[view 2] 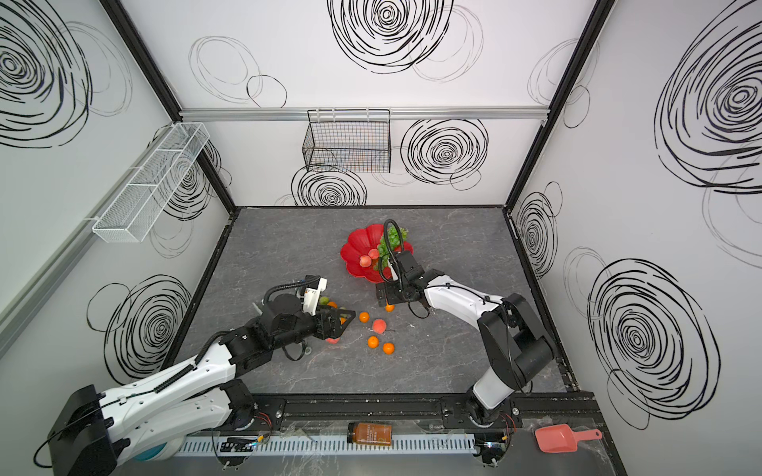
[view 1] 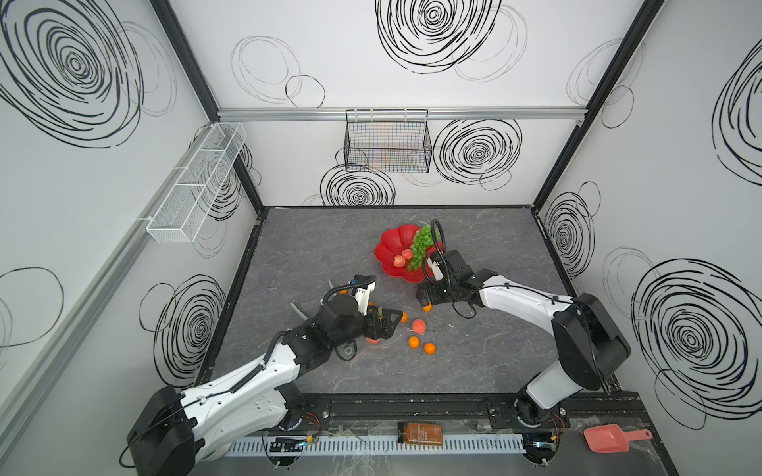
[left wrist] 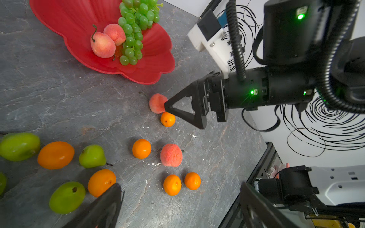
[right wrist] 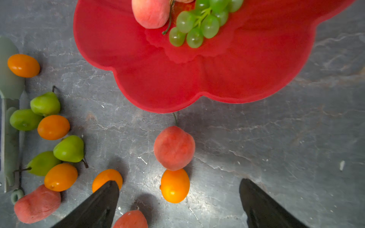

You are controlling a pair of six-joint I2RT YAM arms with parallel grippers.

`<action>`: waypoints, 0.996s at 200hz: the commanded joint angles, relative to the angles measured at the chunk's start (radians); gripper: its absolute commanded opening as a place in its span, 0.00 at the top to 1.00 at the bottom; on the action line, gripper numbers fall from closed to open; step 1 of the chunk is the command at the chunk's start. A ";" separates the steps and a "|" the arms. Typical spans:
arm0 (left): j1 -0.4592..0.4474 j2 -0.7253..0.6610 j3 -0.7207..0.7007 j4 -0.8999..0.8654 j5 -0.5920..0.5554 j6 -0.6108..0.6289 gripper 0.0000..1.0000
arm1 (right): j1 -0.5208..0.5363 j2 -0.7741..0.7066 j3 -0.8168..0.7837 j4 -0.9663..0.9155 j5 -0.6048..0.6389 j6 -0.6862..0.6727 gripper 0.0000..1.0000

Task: Arrange fruit in a fruit bowl
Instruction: Pick up the fruit from the center of the table.

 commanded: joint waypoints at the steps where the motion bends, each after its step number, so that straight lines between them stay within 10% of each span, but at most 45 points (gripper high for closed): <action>1: -0.005 0.011 -0.013 0.056 -0.015 -0.010 0.04 | 0.034 0.043 0.027 0.011 0.063 -0.033 0.00; 199: -0.007 0.063 -0.020 0.087 0.007 -0.026 0.04 | 0.034 0.229 0.133 0.041 0.091 0.000 0.39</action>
